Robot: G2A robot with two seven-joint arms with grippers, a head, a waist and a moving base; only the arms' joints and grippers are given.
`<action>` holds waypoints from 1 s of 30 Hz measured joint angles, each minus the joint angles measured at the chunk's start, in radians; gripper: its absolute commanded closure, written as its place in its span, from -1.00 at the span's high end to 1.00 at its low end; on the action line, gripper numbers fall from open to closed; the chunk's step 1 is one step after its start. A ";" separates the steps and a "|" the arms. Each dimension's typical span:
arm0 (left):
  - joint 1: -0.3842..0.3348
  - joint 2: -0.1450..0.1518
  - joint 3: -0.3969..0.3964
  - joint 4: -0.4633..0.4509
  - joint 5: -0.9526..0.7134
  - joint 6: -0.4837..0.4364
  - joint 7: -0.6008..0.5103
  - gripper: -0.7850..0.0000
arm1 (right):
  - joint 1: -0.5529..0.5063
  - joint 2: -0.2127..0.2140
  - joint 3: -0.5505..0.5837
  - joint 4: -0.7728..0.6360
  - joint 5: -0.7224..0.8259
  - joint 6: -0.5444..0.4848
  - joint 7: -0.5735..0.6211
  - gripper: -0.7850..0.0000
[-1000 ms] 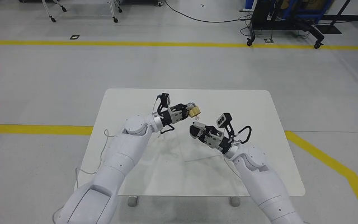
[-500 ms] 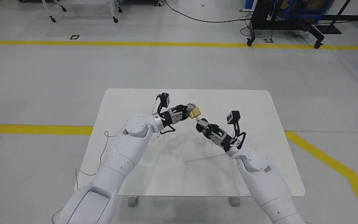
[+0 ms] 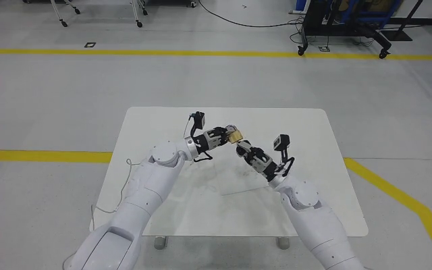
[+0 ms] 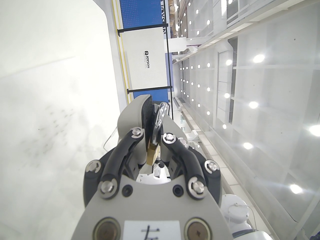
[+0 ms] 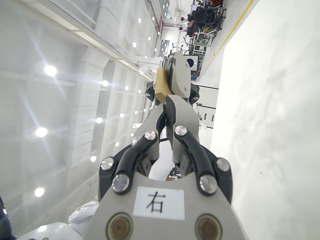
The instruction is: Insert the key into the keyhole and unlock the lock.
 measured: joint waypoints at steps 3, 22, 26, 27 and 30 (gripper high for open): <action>0.002 0.001 -0.004 -0.004 -0.003 -0.004 -0.001 -1.00 | 0.005 -0.001 0.001 0.006 0.044 0.029 0.014 -1.00; 0.037 0.012 -0.030 -0.059 -0.018 -0.123 -0.004 -1.00 | 0.018 -0.025 0.012 0.072 0.684 0.423 0.217 -1.00; 0.044 0.015 -0.036 -0.068 -0.030 -0.137 -0.007 -1.00 | 0.022 -0.029 0.012 0.096 0.819 0.563 0.269 -1.00; 0.045 0.015 -0.037 -0.071 -0.031 -0.141 -0.010 -1.00 | 0.024 -0.029 0.011 0.105 0.857 0.611 0.281 -1.00; 0.049 0.017 -0.038 -0.076 -0.033 -0.153 -0.014 -1.00 | 0.032 -0.029 0.013 0.125 0.931 0.714 0.300 -1.00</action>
